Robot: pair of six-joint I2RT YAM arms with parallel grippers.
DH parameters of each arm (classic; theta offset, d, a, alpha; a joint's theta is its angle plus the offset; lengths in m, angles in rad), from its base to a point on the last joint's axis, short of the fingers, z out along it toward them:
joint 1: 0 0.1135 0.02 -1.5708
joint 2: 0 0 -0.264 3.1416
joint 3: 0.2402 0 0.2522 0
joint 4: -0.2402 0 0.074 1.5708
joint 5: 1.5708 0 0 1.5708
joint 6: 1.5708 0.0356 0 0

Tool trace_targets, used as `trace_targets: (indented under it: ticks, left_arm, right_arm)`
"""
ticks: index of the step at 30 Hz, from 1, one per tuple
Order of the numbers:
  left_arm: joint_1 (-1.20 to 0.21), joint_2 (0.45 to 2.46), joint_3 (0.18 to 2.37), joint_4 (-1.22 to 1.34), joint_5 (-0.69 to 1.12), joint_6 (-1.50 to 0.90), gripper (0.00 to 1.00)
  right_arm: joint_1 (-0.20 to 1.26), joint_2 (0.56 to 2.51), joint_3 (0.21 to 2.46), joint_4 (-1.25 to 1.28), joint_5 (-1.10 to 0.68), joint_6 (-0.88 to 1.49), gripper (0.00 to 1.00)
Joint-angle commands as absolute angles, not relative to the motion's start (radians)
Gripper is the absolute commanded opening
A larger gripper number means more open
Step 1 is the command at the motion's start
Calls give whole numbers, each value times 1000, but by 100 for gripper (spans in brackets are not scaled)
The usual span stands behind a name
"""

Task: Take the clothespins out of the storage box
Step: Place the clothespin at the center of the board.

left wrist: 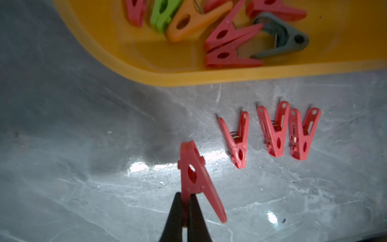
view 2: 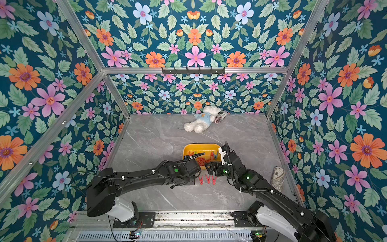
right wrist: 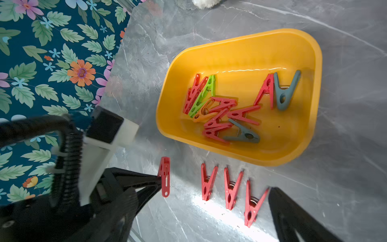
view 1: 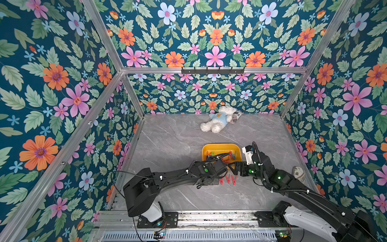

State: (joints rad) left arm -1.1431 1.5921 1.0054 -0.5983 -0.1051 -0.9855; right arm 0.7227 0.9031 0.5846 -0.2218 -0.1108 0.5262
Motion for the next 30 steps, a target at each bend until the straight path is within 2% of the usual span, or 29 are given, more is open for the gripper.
trace_targets:
  ticks: [1,15,21,24,27,30]
  left_arm:
    - [-1144,1626,999,-550,-87,-972,0]
    - [-1144,1741,1007,-506,-52,-941,4]
    - [-1144,1735,1011,-516,-52,-940,16]
    - [-1143,1720,1021,-527,-64,-938,24]
    - [-1142,1699,1031,-546,-83,-939,26]
    - [-1135,1671,1040,-565,-96,-937,32]
  right_arm:
    - [724,888,579,-235,-93,547,99]
    - [724,870,572,-254,-61,566,99]
    - [723,892,586,-243,-44,572,99]
    - [724,911,602,-244,-24,576,96]
    - [723,940,623,-245,-3,578,90]
    - [723,979,647,-248,12,580,82]
